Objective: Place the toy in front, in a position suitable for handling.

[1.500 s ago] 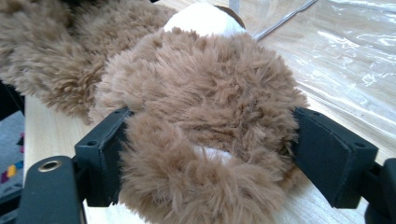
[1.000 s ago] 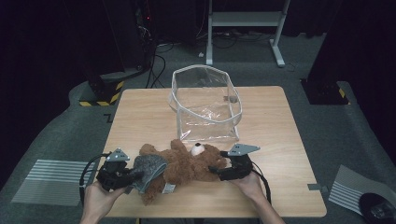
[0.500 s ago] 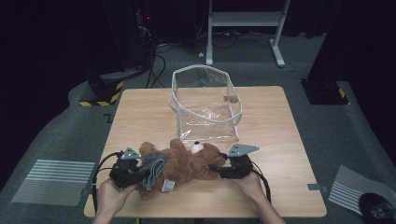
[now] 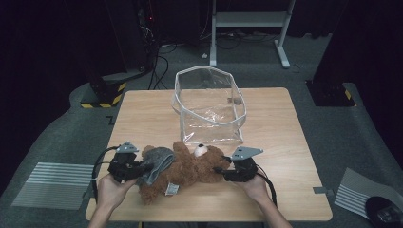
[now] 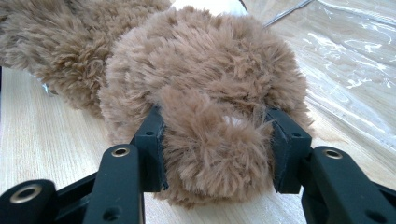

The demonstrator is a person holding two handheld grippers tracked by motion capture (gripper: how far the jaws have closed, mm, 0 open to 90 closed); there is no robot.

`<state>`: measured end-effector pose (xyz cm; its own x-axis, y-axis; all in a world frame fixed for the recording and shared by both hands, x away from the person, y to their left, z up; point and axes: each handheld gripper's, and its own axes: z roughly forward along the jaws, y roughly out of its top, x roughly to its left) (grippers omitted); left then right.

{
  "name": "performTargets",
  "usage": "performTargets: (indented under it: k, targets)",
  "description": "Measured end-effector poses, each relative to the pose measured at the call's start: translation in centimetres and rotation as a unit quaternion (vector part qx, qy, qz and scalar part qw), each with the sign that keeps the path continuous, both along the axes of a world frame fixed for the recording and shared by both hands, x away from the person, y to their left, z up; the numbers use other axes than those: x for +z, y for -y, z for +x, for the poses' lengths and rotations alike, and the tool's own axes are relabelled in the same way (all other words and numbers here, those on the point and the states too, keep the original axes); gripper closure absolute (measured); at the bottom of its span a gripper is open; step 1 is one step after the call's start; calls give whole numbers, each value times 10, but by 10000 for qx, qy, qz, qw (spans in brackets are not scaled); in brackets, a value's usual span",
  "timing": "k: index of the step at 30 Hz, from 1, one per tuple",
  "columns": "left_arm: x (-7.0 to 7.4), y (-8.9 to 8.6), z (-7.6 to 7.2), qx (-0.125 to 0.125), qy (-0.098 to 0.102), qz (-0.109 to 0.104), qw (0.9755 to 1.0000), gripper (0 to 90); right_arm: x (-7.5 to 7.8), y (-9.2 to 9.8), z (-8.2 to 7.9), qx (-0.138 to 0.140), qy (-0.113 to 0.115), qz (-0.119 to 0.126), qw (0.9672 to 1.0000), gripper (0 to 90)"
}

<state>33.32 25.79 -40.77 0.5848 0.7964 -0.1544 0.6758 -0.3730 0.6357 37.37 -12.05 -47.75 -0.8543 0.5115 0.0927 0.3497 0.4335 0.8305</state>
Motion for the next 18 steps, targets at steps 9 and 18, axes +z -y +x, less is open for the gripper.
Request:
performTargets:
  k: [9,18]
  targets:
    - [-10,0,19,11,-164,394,9991,774,-2,4,-3,53,33,30,10000,504]
    - [-13,-2,24,-52,101,-250,9996,773,-2,3,-2,42,66,40,10000,502]
